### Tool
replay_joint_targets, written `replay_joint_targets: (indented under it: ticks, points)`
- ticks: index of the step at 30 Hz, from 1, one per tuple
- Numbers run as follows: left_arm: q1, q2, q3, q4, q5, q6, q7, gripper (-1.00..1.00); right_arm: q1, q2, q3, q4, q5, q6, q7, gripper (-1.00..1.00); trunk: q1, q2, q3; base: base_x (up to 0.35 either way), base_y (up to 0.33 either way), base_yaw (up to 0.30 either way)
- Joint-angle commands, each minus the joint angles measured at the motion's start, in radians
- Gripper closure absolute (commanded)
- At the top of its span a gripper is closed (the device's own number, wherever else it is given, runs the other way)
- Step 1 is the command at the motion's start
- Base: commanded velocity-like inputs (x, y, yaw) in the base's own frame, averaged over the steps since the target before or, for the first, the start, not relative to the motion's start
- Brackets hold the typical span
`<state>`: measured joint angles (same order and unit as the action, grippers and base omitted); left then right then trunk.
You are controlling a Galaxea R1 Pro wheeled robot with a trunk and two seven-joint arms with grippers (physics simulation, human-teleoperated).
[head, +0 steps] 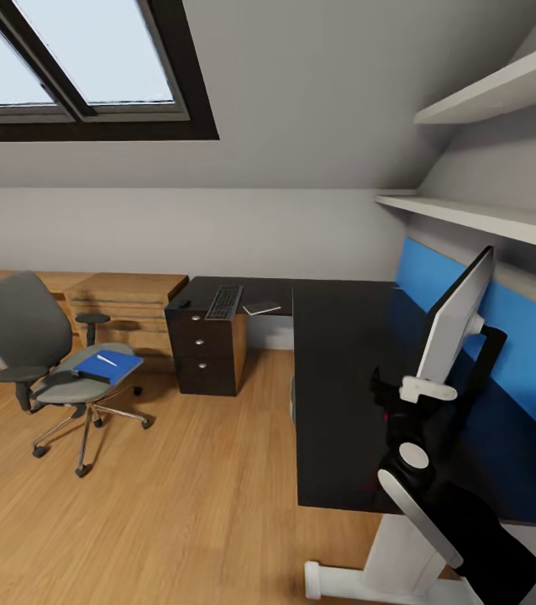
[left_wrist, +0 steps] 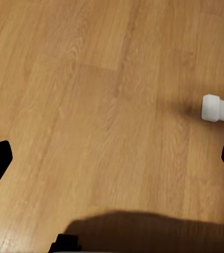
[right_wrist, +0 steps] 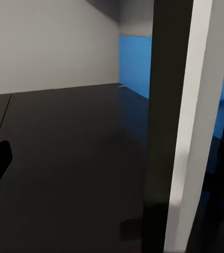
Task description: In the bedroom, organize the workspace by keeping the computer under the desk, ensuring the monitor is on the desk, placing the keyboard on the desk next to the monitor, placing the mouse on the desk next to the keyboard, moving the folder from the swivel chair onto the desk next to the mouse, stacking the notebook on top of the folder with the pen on top of the notebook, and positioning the swivel chair next to the desk.
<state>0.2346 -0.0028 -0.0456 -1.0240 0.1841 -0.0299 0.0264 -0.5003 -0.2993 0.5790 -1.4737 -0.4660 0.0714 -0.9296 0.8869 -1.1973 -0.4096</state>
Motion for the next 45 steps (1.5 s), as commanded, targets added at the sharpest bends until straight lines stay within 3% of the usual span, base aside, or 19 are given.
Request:
replay_joint_targets:
  ticks: [1, 9, 13, 27, 45]
  points:
    - [0.000, 0.000, -0.002, -0.001, 0.009, -0.002, 0.003, -1.00, -0.001, -0.001, 0.002, 0.003, -0.003, 0.007, -0.009, -1.00, 0.000, -0.001, -0.001, 0.005, 0.000, 0.000]
    - [0.000, 0.000, -0.003, -0.001, 0.009, -0.002, 0.003, -1.00, -0.001, 0.000, -0.074, 0.040, -0.003, 0.001, -0.017, -1.00, 0.000, -0.001, -0.001, 0.001, 0.000, 0.000]
    - [0.000, 0.000, -0.003, -0.001, 0.009, -0.002, 0.003, -1.00, -0.001, 0.000, -0.093, 0.070, -0.004, 0.001, -0.011, -1.00, 0.000, -0.001, -0.001, 0.000, 0.000, 0.000]
    - [0.000, 0.000, -0.003, -0.001, 0.009, -0.002, 0.003, -1.00, -0.001, 0.000, -0.097, 0.083, -0.003, 0.001, -0.008, -1.00, 0.000, -0.001, -0.001, 0.000, -0.001, 0.000]
    - [0.000, -0.002, -0.004, 0.001, 0.009, -0.002, 0.003, -1.00, -0.001, 0.000, -0.099, 0.105, -0.003, -0.001, -0.008, -1.00, 0.000, -0.001, -0.001, 0.000, -0.138, 0.000]
